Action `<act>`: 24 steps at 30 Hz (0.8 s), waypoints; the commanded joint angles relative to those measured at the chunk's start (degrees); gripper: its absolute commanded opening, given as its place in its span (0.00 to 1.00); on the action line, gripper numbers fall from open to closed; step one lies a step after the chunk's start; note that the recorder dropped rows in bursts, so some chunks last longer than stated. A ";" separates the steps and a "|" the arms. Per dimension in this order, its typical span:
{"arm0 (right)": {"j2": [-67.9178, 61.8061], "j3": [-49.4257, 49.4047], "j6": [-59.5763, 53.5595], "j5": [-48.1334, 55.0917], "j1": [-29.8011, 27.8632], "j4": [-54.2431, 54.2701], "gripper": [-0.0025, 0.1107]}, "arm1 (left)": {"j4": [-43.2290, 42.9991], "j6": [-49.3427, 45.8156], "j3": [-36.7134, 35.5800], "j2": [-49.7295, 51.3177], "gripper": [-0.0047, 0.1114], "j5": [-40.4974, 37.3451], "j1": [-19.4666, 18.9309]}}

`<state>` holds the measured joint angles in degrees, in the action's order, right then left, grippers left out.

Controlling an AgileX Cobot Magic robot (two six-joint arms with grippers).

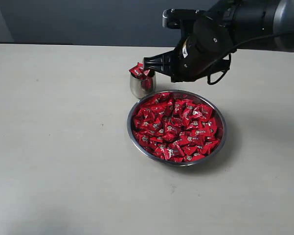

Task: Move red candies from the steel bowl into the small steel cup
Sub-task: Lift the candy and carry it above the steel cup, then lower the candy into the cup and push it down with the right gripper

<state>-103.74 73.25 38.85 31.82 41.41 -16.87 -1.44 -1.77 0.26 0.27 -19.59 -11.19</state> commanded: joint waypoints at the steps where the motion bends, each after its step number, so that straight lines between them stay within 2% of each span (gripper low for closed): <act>1: 1.66 0.16 -2.31 1.48 -0.12 -0.18 0.02 | -0.11 0.08 -0.26 -0.27 0.04 0.45 0.47; 4: 1.80 0.16 -5.49 2.02 -0.12 2.78 0.02 | -0.11 0.08 -0.26 -0.27 0.04 0.45 0.47; 9: 1.80 0.16 -21.27 5.67 -0.12 18.67 0.02 | -0.11 0.08 -0.26 -0.27 0.04 0.45 0.47; 15: 1.80 0.43 -25.66 14.89 -1.46 18.94 0.02 | -0.11 0.08 -0.26 -0.27 0.04 0.45 0.47; 20: -0.64 10.04 -34.43 23.29 -4.46 23.84 0.02 | -0.11 0.08 -0.26 -0.27 0.04 0.45 0.47; 24: -3.91 18.04 -36.86 27.16 -5.44 24.53 0.02 | -0.11 0.08 -0.26 -0.27 0.04 0.45 0.47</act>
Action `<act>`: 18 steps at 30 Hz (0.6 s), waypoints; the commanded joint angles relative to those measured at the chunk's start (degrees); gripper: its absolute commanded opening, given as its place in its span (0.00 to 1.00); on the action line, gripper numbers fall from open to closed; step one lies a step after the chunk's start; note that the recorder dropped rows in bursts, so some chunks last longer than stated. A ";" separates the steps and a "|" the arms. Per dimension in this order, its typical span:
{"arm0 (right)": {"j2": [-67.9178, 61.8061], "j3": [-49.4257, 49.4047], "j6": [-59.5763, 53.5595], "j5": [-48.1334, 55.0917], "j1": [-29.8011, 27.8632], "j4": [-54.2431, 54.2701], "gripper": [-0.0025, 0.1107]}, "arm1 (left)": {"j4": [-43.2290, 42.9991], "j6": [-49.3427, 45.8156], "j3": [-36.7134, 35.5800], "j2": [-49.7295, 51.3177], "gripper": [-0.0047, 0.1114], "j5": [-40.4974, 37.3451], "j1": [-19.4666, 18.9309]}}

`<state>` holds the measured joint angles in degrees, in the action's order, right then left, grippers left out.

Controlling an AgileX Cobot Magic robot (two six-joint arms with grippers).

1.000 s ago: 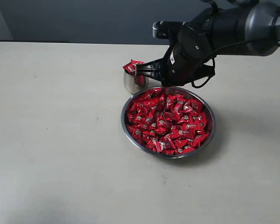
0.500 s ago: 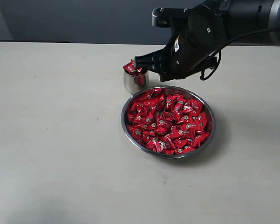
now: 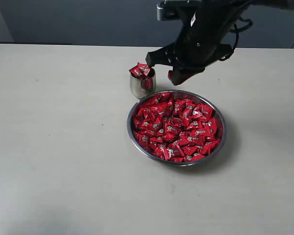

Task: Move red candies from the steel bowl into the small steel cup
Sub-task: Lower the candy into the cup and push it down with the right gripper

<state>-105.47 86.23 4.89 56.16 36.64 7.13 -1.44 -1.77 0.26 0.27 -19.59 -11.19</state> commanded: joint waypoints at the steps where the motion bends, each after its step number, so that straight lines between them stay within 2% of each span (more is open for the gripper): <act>1: -3.32 6.89 -3.79 4.16 -0.67 0.99 0.02 | -0.11 0.08 -0.26 -0.27 0.04 0.45 0.47; 6: -11.80 17.18 -5.79 8.95 -0.67 1.53 0.02 | -0.11 0.08 -0.26 -0.27 0.04 0.45 0.47; 18: -22.66 28.24 -6.76 6.02 -0.67 0.87 0.02 | -0.11 0.08 -0.26 -0.27 0.04 0.45 0.47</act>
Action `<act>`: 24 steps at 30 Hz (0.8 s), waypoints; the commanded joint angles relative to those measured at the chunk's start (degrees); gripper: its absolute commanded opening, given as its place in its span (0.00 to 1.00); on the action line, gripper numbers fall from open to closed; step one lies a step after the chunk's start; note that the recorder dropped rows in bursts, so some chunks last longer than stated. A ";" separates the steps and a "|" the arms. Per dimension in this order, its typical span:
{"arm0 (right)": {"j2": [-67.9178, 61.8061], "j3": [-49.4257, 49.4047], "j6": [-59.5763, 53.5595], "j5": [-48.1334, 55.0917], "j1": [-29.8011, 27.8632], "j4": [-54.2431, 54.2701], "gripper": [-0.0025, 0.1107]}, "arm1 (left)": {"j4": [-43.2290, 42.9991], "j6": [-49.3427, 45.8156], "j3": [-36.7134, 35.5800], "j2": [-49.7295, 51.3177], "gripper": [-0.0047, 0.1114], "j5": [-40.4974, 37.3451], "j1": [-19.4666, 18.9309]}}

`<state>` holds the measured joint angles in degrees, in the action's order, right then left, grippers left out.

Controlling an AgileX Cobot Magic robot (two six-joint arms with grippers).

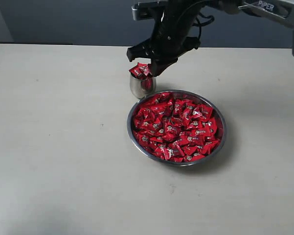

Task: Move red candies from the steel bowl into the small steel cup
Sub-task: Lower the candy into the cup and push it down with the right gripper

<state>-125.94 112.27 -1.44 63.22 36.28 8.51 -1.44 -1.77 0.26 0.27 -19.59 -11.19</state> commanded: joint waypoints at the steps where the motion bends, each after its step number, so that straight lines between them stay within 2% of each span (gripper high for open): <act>1: -2.64 2.76 -0.43 -1.20 -0.31 -0.50 0.02 | -0.11 0.08 -0.26 -0.27 0.04 0.45 0.47; 8: -5.78 8.21 -0.43 -1.56 -0.31 -0.84 0.02 | -0.11 0.08 -0.26 -0.27 0.04 0.45 0.47; 15: -9.82 15.57 -0.43 2.75 -0.31 -2.51 0.02 | -0.11 0.08 -0.26 -0.27 0.04 0.45 0.47; 24: -11.91 17.19 -0.52 2.78 -0.31 -2.81 0.02 | -0.11 0.08 -0.26 -0.27 0.04 0.45 0.47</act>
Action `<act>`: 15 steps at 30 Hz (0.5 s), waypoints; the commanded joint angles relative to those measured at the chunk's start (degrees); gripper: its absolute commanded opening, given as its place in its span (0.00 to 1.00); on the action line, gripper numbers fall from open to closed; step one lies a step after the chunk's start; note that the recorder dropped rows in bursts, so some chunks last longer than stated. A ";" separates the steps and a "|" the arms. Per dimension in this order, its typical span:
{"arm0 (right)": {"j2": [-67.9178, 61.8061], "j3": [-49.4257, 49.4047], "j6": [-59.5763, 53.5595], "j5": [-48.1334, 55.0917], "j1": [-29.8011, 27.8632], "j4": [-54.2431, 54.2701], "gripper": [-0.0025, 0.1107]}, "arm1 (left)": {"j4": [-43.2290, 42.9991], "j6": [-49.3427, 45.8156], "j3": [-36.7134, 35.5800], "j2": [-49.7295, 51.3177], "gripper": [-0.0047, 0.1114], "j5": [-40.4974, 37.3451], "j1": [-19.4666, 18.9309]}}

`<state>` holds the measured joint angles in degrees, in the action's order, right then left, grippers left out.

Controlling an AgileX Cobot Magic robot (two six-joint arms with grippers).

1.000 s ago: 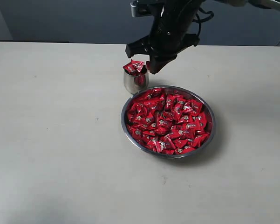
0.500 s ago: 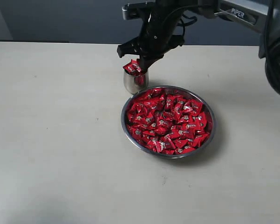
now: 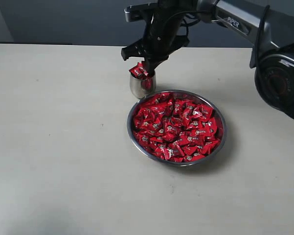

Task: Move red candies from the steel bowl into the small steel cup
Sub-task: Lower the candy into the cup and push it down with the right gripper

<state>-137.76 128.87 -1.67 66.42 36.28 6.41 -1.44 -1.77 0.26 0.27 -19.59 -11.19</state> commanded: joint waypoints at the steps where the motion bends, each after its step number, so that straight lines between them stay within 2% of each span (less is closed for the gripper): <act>1: -0.19 0.59 -0.30 -0.66 -0.31 -0.71 0.02 | -0.11 0.08 -0.26 -0.27 0.04 0.45 0.47; 15: -0.81 0.59 -1.18 -3.56 -0.31 -0.59 0.02 | -0.11 0.08 -0.26 -0.27 0.04 0.45 0.47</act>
<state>-138.62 129.10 -2.33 63.67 36.28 6.40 -1.44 -1.77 0.26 0.27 -19.59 -11.19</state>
